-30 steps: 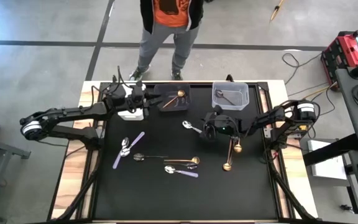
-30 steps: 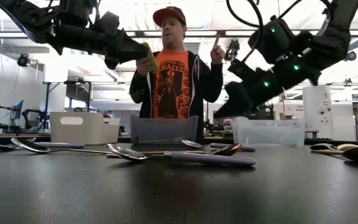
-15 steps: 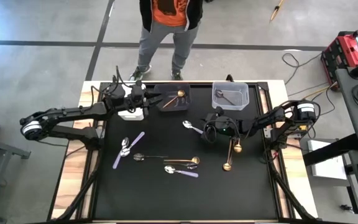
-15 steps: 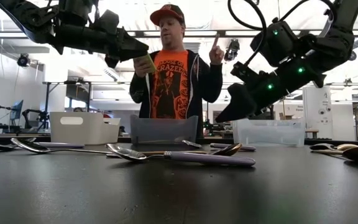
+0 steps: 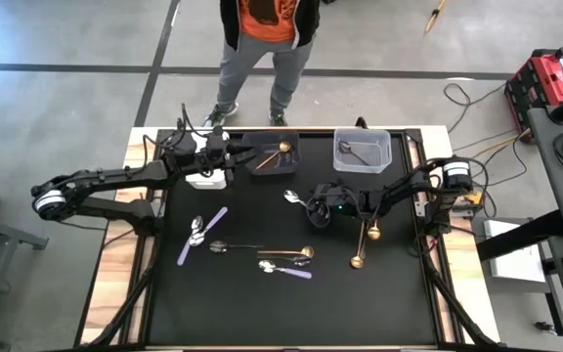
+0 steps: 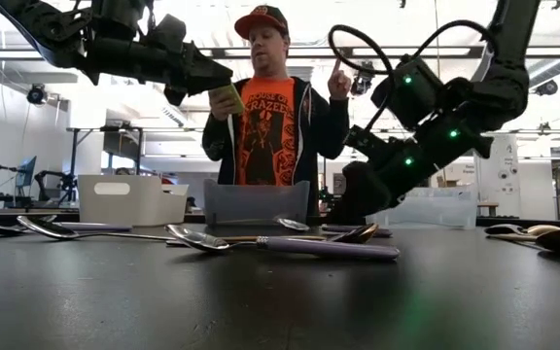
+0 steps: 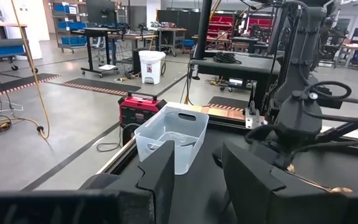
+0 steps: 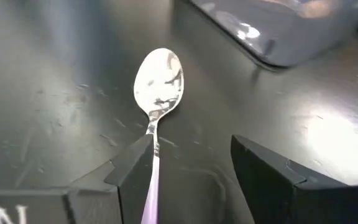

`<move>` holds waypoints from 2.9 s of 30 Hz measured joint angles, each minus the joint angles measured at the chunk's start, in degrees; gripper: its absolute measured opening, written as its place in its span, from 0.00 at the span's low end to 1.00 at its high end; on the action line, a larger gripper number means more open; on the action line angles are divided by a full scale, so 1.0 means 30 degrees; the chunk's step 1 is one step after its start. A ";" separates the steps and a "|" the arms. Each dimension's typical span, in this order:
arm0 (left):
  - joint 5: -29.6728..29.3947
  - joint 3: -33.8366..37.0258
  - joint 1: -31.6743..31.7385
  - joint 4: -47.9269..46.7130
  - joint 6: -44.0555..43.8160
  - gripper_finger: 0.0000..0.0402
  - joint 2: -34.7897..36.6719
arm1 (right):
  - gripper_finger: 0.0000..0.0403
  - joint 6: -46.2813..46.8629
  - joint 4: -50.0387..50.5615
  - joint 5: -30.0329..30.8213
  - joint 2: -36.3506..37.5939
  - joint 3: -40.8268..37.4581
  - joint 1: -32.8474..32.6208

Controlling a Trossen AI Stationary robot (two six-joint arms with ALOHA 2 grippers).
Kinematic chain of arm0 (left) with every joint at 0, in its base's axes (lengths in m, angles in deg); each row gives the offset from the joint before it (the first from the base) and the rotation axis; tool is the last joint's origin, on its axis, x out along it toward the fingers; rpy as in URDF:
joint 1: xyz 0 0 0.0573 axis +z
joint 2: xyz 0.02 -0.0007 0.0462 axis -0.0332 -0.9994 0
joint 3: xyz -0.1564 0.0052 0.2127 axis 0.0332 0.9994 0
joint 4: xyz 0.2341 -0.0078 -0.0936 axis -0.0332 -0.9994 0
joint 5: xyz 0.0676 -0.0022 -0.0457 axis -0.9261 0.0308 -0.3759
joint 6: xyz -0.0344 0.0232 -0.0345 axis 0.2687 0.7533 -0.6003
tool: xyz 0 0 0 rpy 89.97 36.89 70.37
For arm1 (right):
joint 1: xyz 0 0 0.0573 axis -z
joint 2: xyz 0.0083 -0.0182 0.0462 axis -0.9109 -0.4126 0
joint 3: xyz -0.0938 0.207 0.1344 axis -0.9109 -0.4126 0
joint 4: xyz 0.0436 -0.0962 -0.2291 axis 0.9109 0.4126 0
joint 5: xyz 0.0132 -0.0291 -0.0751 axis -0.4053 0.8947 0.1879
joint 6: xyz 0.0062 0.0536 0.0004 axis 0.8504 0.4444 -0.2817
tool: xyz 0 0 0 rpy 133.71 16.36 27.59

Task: Sort silverware by color (type)
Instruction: Put the purple spoon into the white bin

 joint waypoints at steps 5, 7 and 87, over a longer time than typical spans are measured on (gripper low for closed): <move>-0.0003 0.0000 0.0000 -0.0015 -0.0051 0.29 0.0000 | 0.52 -0.0574 0.0018 -0.0214 -0.0686 0.0834 -0.0002; -0.0001 0.0000 0.0000 -0.0015 -0.0057 0.29 0.0000 | 0.52 -0.0618 0.0038 -0.0201 -0.0801 0.0996 0.0000; -0.1639 -0.0007 -0.3475 0.7647 0.0051 0.58 -0.2896 | 0.11 -0.8738 -1.1022 -0.0523 0.2450 0.1156 -0.1049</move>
